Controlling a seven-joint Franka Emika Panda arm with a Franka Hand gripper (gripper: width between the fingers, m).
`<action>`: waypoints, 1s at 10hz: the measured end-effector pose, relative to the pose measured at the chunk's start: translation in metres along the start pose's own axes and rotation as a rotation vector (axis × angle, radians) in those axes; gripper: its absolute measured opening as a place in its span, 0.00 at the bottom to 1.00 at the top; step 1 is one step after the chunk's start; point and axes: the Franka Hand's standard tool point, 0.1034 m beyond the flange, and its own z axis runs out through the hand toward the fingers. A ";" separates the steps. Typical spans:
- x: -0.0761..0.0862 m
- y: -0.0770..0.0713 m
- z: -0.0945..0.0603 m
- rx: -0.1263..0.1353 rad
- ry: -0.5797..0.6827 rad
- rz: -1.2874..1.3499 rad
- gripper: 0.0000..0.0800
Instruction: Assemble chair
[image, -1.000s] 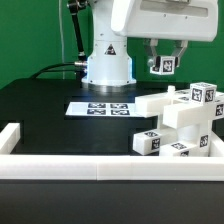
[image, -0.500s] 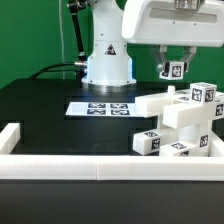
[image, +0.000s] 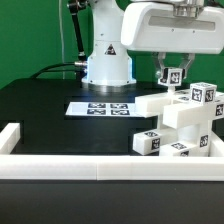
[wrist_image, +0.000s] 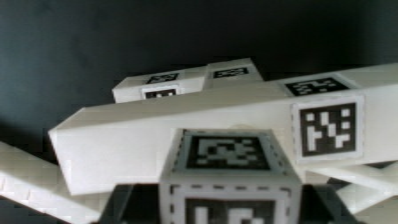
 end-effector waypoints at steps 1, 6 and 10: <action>0.000 -0.001 0.001 -0.001 -0.002 0.001 0.36; 0.000 0.000 0.001 -0.002 0.001 0.002 0.36; -0.003 -0.006 0.002 0.002 -0.003 -0.005 0.36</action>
Offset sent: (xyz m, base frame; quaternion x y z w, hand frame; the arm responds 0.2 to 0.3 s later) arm 0.0000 0.0000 0.0000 0.0000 0.0000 0.0000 1.0000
